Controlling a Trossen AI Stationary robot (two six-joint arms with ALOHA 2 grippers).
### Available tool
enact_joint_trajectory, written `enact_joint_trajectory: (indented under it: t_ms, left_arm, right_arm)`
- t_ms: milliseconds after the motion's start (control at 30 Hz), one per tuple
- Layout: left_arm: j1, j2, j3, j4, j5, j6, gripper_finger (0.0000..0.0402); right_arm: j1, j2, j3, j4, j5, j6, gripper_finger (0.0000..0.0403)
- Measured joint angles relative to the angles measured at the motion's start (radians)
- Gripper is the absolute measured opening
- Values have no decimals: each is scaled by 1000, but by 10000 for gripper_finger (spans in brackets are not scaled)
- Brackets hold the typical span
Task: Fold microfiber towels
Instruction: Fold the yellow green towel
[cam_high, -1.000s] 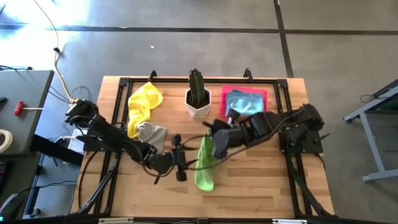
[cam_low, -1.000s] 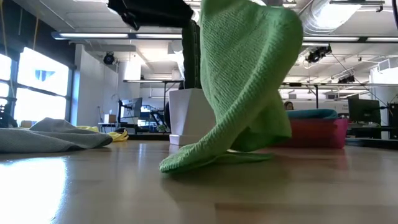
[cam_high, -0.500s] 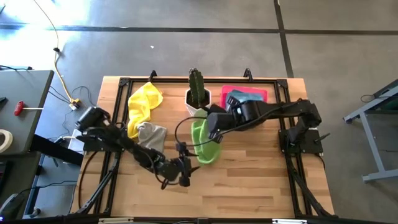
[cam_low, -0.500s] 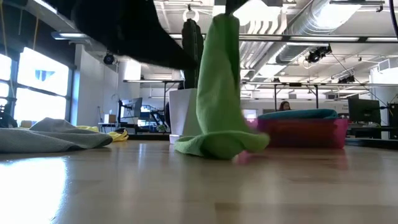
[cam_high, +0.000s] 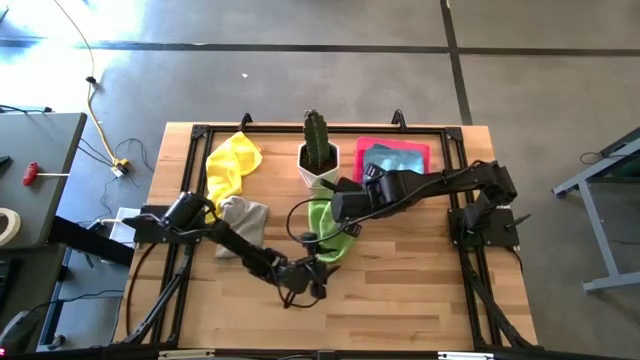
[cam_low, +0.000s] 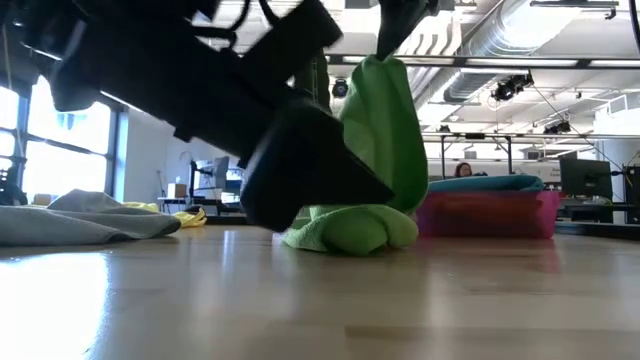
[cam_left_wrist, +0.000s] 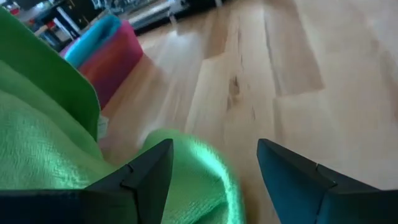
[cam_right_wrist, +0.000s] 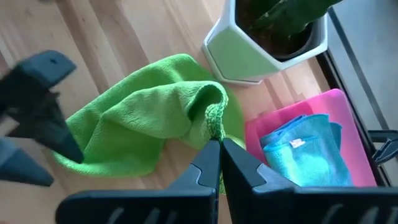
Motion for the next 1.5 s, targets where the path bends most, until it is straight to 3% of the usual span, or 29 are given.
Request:
enact_joint_trajectory:
  t_ms: [233, 333, 433, 667, 800, 900, 1067, 1233, 1500]
  left_arm:
    - [54, 26, 48, -167, 52, -161, 223]
    - [75, 27, 48, -213, 66, -229, 204]
    - [77, 27, 48, -220, 78, -268, 159]
    - [23, -18, 48, -223, 117, -272, 13]
    - [-33, -98, 48, -288, 145, -286, 18]
    - [-83, -182, 48, -438, 116, -321, 10]
    - [-160, -305, 49, -786, 62, -472, 6]
    - [-207, -343, 47, -1129, 88, -640, 6]
    - [-218, -306, -8, -1109, 183, -653, 21]
  right_arm:
    - [0, 0, 0, -2, -4, -1, 0]
    - [3, 0, 0, -8, -4, -3, 0]
    - [3, 0, 0, -25, -5, -3, 0]
    - [10, 0, 0, -133, -2, -5, 0]
    - [42, -2, -28, -175, 4, -55, 0]
    - [82, -2, -93, -176, 4, -65, 0]
    - [160, -2, -268, -110, 7, -66, 0]
    - [250, -1, -449, 83, 8, -76, 0]
    - [352, 0, -606, 482, 14, -143, 0]
